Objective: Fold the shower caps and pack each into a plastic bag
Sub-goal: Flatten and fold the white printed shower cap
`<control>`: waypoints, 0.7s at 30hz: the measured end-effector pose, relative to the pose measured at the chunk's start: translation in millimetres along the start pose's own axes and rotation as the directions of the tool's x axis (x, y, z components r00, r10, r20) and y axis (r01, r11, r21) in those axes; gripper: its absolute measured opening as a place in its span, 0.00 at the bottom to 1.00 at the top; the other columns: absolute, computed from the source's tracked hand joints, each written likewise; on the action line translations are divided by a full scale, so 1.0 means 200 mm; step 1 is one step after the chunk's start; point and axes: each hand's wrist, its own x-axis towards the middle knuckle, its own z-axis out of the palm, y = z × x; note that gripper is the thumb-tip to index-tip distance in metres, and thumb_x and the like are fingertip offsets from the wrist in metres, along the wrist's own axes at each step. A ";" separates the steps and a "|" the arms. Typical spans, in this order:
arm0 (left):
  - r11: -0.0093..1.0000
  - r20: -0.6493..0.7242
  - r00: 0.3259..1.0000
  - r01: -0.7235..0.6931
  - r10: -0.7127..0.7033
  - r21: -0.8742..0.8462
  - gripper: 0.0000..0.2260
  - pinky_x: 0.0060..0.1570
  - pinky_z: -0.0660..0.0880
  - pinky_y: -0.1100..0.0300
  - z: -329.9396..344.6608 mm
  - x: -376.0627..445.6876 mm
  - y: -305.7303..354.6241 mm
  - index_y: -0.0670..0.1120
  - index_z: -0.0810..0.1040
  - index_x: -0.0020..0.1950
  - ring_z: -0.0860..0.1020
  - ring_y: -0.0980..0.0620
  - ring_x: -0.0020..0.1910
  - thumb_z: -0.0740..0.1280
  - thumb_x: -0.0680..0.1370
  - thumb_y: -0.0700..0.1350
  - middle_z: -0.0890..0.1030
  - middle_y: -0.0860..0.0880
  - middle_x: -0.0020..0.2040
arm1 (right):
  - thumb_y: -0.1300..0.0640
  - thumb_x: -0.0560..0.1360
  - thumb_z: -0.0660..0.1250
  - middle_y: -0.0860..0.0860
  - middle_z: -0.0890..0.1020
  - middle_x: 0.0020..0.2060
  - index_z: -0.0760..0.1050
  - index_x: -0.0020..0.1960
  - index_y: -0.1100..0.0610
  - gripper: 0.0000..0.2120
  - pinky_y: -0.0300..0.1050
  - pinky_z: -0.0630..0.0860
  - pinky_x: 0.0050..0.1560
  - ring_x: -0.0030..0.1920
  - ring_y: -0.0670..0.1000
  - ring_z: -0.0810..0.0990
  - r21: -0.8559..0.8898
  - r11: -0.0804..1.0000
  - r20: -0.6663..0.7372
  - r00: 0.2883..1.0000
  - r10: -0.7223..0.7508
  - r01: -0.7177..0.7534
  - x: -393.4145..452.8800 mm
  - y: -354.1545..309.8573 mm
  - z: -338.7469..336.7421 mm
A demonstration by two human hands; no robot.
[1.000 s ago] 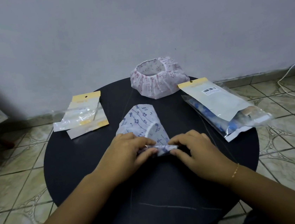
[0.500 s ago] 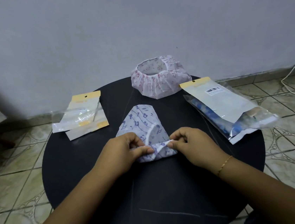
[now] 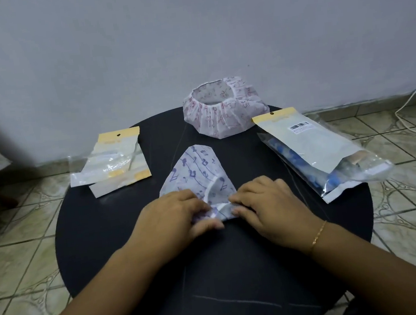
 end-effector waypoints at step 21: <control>0.858 0.112 0.919 0.394 -0.379 -0.329 0.22 0.43 0.75 0.61 -0.06 -0.05 -0.03 0.57 0.82 0.44 0.78 0.61 0.40 0.58 0.66 0.69 0.82 0.59 0.38 | 0.42 0.75 0.62 0.45 0.72 0.31 0.71 0.30 0.52 0.19 0.47 0.67 0.54 0.47 0.48 0.69 0.422 0.873 0.105 0.970 0.221 -0.244 0.05 -0.02 -0.04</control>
